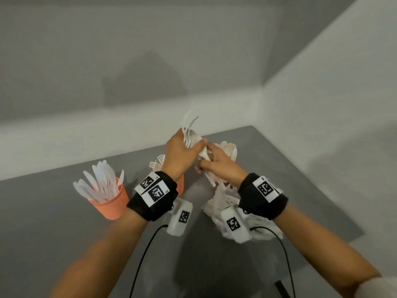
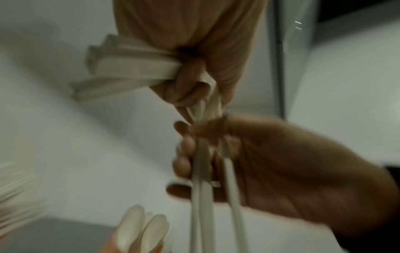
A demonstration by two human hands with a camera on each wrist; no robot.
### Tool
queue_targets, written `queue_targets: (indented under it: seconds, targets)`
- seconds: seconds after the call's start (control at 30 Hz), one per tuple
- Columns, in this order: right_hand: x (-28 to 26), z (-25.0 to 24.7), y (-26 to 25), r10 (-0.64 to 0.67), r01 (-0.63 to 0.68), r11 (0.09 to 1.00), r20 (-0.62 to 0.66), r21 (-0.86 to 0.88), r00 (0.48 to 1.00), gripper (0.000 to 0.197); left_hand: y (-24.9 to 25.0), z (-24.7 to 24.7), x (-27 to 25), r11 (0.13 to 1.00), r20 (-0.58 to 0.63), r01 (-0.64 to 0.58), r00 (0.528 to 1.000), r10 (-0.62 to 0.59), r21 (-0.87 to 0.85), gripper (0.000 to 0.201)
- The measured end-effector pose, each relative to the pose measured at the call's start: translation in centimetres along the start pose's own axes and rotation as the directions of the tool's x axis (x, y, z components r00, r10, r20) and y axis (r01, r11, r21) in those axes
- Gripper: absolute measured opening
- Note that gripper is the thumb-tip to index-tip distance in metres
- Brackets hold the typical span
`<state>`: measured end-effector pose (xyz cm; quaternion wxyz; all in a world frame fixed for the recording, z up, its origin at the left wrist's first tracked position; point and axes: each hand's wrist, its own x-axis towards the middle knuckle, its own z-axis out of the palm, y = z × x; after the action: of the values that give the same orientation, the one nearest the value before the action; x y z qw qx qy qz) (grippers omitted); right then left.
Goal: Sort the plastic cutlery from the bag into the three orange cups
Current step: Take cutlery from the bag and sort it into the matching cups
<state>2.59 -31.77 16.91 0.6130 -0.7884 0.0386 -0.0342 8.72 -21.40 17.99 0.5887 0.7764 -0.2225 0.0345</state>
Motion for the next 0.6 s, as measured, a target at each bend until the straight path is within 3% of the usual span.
queue_targets:
  seconds: [0.07,0.13,0.2,0.27,0.33,0.47,0.6]
  targets:
    - [0.6,-0.5,-1.2,-0.039,0.039,0.999,-0.073,-0.001,0.997,0.032,1.2,1.0,0.5,0.995,-0.013,-0.093,0.995,0.094,0.043,0.031]
    - [1.2,-0.8,-1.9,-0.08,0.083,0.996,-0.133,0.017,0.988,0.029,2.2,1.6,1.3,0.995,-0.011,-0.102,0.995,0.102,-0.017,0.037]
    - [2.0,-1.6,-2.2,-0.058,0.082,0.993,-0.267,0.08,0.962,0.014,2.7,1.5,2.5,0.993,-0.032,-0.041,0.999,0.038,-0.11,0.036]
    - [3.3,-3.2,-1.6,0.033,0.049,0.982,-0.426,0.181,0.904,0.024,2.1,0.5,3.9,0.974,-0.121,0.036,0.991,-0.064,-0.223,0.025]
    - [4.4,-4.9,-1.1,0.118,0.064,0.947,-0.528,0.314,0.841,0.035,0.5,-0.9,5.0,0.937,-0.224,0.098,0.958,-0.18,-0.335,0.036]
    - [6.2,-7.4,0.6,0.158,0.143,0.915,-0.663,0.376,0.732,0.039,-3.3,-2.6,5.8,0.89,-0.36,0.077,0.896,-0.259,-0.45,0.052]
    - [7.7,-7.3,3.7,0.195,0.095,0.929,-0.694,0.356,0.693,0.033,-7.0,-2.9,5.9,0.872,-0.384,0.065,0.88,-0.279,-0.485,0.056]
